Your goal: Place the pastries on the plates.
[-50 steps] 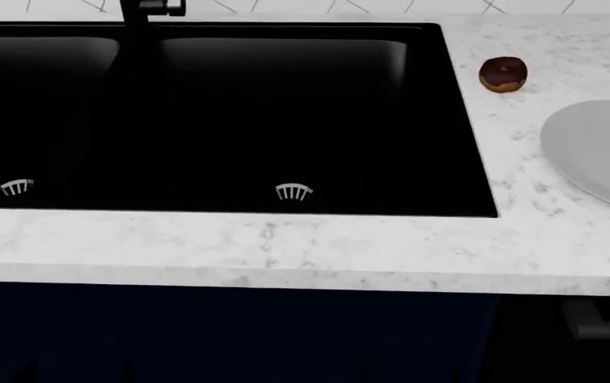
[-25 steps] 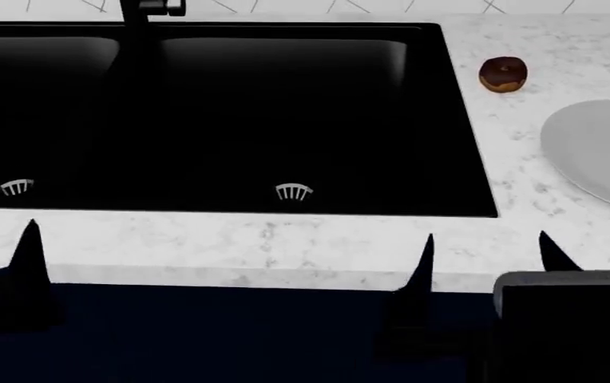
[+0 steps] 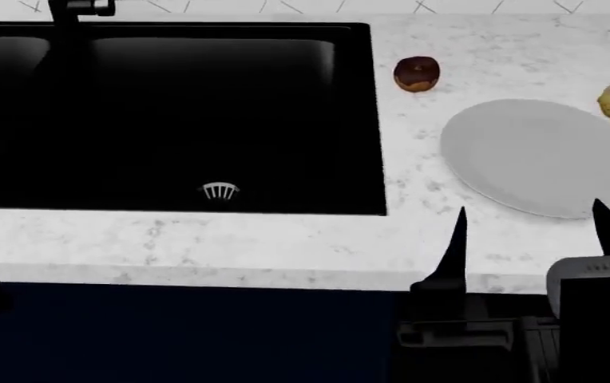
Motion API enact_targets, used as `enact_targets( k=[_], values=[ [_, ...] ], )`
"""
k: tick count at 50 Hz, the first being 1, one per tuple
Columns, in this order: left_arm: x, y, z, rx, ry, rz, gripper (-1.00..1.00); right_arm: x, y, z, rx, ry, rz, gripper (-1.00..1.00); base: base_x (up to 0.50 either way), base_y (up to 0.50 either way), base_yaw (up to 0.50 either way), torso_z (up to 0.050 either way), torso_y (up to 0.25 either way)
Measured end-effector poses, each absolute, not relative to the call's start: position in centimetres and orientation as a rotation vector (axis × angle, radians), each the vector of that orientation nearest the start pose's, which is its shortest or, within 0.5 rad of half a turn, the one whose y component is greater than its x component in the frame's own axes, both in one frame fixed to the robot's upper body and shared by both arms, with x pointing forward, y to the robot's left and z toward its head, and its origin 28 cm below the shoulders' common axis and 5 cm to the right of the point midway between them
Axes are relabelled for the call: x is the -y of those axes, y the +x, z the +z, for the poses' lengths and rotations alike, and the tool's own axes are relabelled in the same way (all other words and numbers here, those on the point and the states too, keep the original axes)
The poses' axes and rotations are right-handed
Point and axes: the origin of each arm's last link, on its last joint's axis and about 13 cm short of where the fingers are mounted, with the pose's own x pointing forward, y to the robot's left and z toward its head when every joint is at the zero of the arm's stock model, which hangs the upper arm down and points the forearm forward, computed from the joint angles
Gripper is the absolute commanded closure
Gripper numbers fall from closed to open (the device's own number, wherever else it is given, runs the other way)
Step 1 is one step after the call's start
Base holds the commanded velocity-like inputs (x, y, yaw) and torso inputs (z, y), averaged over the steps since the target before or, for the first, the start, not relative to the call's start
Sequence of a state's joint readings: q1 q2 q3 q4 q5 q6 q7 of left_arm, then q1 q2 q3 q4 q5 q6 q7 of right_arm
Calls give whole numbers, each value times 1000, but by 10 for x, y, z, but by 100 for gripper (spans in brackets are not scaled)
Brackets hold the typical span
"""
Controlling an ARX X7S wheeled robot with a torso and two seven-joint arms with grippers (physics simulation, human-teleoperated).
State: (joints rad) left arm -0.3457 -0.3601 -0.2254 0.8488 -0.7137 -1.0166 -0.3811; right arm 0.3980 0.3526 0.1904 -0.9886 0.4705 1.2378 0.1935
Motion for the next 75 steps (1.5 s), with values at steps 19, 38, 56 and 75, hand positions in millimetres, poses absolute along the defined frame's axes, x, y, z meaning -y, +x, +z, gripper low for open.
enact_targets(
  k=[19, 38, 56, 75],
  values=[
    [-252, 199, 200, 155, -54, 42, -100, 147, 186, 208, 155, -148, -40, -100, 0, -500, 0, 0, 0],
    [-249, 197, 198, 140, -60, 39, -100, 148, 182, 209, 147, -136, -42, -100, 0, -500, 0, 0, 0],
    [-249, 199, 199, 137, -67, 37, -100, 149, 182, 211, 145, -129, -37, -100, 0, -361, 0, 0, 0],
    [-257, 204, 230, 195, -39, 41, -100, 155, 188, 253, 167, -86, 6, -100, 273, 0, 0, 0, 0]
  ],
)
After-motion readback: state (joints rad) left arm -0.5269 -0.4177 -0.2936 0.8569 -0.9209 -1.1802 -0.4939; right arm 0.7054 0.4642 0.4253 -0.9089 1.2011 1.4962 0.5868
